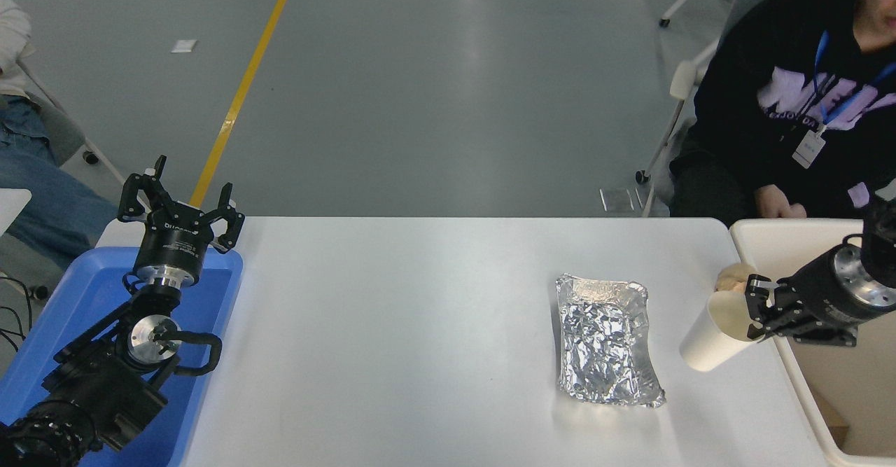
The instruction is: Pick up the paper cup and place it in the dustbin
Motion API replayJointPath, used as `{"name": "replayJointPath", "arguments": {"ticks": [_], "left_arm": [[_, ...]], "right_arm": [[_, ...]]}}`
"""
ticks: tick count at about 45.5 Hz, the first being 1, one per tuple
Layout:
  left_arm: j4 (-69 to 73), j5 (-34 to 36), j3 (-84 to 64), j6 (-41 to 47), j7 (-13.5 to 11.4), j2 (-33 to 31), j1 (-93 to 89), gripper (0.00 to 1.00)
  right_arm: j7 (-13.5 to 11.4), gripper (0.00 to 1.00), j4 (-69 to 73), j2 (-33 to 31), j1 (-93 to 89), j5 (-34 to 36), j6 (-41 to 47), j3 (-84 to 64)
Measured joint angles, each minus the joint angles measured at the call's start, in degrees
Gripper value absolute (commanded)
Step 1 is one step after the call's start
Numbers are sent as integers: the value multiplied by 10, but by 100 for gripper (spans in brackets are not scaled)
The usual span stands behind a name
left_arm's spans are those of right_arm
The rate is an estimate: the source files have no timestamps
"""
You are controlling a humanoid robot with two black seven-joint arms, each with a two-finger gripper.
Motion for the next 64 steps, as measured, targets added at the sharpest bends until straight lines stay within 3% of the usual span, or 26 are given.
{"name": "replayJointPath", "arguments": {"ticks": [10, 37, 55, 64], "left_arm": [[0, 0, 0, 0, 0, 0, 0, 99], [0, 0, 0, 0, 0, 0, 0, 99], [0, 0, 0, 0, 0, 0, 0, 99], [0, 0, 0, 0, 0, 0, 0, 99]], "right_arm": [[0, 0, 12, -1, 125, -1, 45, -31], [0, 0, 32, 15, 334, -1, 64, -79], [0, 0, 30, 24, 374, 0, 65, -108], [-1, 0, 5, -15, 357, 0, 65, -151]]}}
